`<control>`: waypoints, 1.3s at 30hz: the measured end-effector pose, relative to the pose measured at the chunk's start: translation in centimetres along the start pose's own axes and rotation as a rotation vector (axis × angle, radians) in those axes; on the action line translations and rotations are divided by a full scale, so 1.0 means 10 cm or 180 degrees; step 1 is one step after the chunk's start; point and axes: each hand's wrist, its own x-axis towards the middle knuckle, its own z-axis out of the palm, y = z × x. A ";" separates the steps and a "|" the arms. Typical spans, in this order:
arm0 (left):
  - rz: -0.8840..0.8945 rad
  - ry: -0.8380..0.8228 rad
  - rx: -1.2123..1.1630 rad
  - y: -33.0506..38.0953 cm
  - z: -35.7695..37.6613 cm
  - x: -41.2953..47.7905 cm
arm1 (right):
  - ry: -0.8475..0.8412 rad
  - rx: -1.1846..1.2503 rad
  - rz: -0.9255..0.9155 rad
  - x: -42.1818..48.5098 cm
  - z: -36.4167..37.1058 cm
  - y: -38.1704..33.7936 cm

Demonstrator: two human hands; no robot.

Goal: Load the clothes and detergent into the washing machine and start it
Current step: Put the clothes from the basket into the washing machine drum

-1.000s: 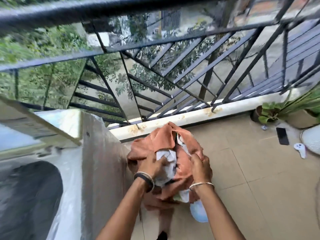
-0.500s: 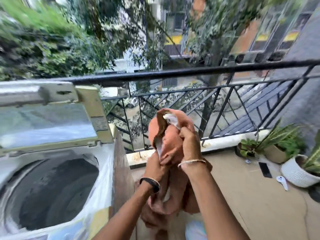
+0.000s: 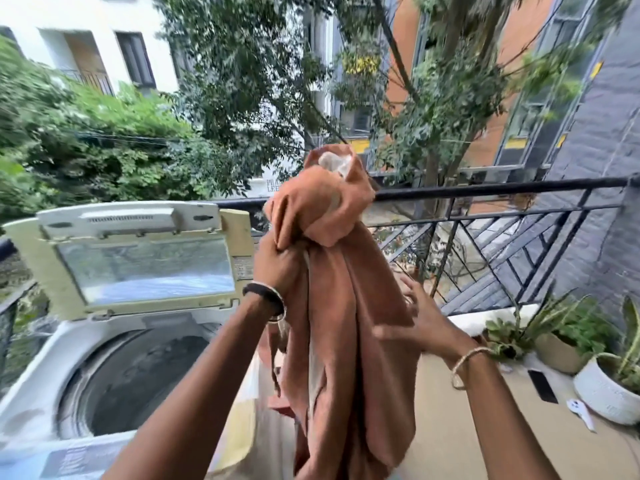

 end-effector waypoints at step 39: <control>-0.1989 -0.1213 0.2002 -2.48 -3.63 0.14 | 0.1371 -0.0045 0.0053 1.15 4.28 -1.90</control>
